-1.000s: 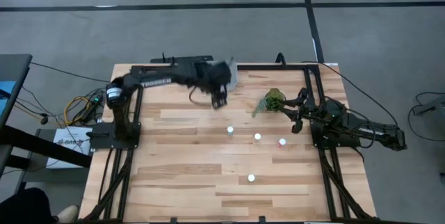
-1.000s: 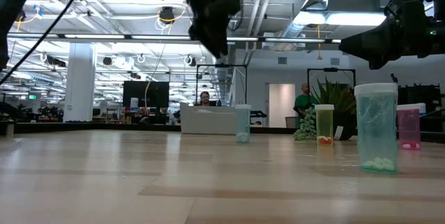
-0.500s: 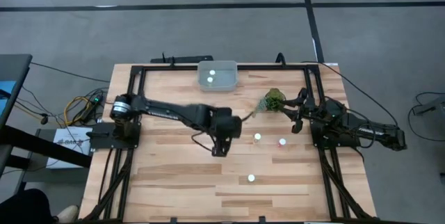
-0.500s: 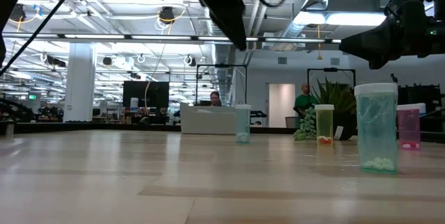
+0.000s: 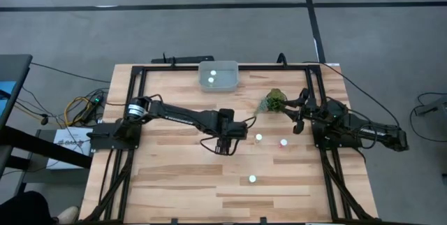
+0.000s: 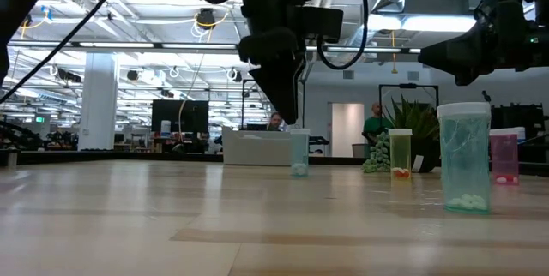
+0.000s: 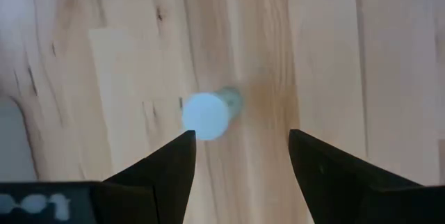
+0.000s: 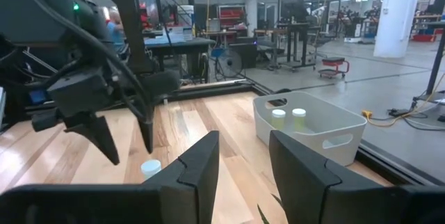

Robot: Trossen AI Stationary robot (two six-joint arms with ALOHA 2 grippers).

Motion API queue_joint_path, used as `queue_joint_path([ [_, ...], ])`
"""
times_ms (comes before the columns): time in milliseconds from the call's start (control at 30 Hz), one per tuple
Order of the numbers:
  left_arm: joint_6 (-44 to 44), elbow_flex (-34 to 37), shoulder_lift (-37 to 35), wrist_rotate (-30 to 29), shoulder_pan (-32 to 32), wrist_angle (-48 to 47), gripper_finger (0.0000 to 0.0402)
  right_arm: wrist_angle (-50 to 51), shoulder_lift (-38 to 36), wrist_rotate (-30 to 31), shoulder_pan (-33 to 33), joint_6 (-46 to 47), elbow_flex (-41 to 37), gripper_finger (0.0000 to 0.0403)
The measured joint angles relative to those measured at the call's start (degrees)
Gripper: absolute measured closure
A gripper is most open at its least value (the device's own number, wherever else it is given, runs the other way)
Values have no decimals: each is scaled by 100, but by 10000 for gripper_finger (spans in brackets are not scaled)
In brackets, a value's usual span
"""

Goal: Pick and place pill bottles into a basket
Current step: Put the top blue medicine bottle in the gray bin

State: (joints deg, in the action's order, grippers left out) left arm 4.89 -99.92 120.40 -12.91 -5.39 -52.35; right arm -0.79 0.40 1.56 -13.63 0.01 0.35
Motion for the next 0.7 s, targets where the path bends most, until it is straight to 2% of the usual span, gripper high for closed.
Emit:
queue_joint_path([
  [233,155,0,0,8,204,243,181,1,0,0,0,0,1,282],
  [700,111,52,138,680,523,316,181,3,0,-2,0,0,1,282],
])
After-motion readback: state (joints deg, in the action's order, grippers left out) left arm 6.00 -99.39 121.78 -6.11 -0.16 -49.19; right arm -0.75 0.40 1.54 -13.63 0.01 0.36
